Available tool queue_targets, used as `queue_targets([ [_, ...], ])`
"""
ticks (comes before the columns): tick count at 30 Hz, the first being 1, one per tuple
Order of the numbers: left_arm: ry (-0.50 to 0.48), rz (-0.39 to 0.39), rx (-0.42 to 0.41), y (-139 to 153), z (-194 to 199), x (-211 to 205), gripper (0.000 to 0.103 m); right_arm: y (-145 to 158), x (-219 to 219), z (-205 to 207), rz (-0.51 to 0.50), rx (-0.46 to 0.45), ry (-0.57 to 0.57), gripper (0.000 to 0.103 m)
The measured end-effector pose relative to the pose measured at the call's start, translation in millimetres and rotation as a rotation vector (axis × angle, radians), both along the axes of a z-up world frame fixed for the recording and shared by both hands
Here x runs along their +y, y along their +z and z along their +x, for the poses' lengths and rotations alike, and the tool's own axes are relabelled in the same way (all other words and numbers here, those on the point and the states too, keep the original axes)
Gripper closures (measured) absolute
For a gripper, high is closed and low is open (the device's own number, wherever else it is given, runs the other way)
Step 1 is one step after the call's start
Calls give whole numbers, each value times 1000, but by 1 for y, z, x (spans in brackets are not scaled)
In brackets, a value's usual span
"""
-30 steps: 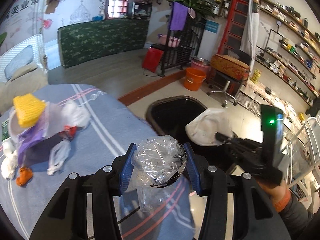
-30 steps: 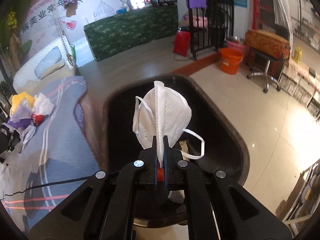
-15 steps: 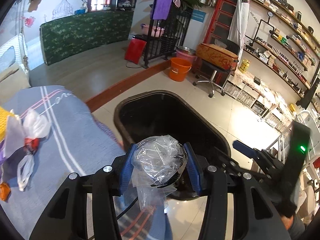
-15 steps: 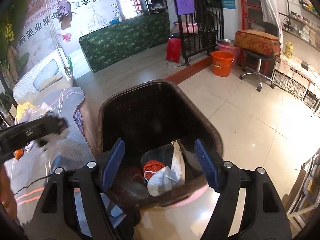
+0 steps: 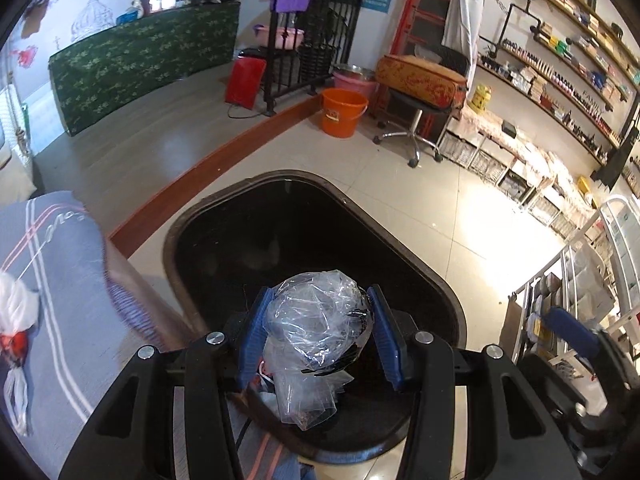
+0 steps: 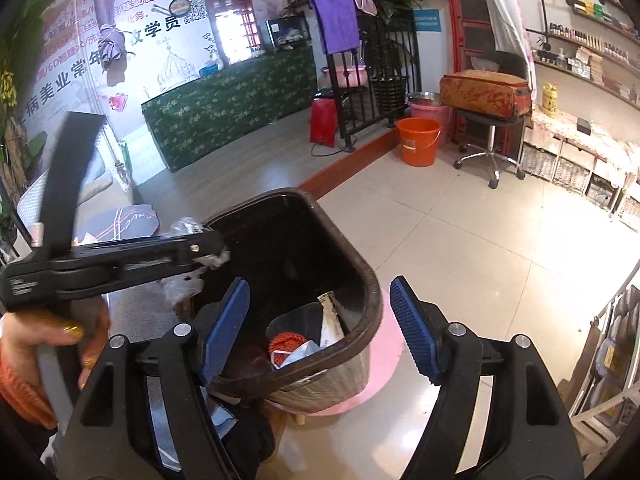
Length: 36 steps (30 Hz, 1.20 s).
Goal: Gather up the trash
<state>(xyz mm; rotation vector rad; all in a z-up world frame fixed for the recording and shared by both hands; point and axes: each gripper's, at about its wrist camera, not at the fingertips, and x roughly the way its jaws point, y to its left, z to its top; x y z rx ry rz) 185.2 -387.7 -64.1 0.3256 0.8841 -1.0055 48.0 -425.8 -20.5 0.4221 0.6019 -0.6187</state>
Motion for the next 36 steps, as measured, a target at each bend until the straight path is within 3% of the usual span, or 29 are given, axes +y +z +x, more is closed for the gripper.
queue_targets([
  [8, 5, 39, 16, -9, 5, -8, 52, -3, -8, -8, 10, 17, -23, 30],
  [10, 14, 42, 19, -10, 6, -7, 38, -4, -9, -8, 16, 18, -27, 30],
  [15, 9, 25, 7, -6, 6, -6, 18, -2, -9, -5, 22, 18, -33, 30],
  [25, 29, -28, -31, 14, 2, 9, 8, 4, -17, -3, -2, 17, -56, 25],
  [36, 83, -81, -45, 29, 8, 46, 6, 7, -6, 7, 3, -6, -31, 20],
])
